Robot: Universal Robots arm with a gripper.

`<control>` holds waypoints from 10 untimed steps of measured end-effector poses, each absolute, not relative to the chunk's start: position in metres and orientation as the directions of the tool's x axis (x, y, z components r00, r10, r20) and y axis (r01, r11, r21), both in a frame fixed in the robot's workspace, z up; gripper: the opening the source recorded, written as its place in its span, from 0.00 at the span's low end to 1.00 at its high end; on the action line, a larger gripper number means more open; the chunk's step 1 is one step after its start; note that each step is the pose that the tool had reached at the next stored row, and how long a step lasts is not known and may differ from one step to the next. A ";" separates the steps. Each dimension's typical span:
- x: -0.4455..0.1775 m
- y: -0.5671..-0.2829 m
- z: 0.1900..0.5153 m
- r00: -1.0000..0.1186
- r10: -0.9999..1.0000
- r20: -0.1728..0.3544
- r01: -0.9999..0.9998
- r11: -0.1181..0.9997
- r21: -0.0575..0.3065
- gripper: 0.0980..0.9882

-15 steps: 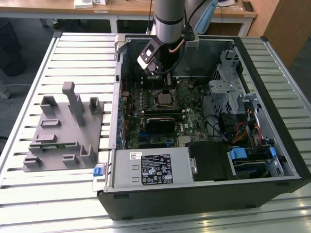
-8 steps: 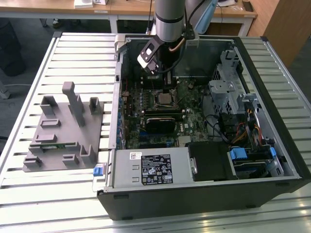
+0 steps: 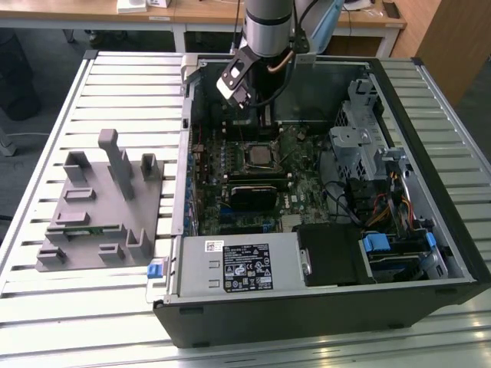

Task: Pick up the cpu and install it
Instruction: 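Close the cpu cover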

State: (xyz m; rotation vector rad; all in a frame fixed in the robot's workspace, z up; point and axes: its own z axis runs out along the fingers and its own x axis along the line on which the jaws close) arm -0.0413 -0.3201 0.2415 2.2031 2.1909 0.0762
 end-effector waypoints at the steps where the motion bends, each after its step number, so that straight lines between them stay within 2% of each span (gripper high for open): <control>1: -0.041 -0.320 0.244 0.005 1.000 0.011 0.998 -0.006 0.058 0.01; 10: -0.041 -0.320 0.277 0.005 1.000 0.011 0.998 -0.006 0.056 0.01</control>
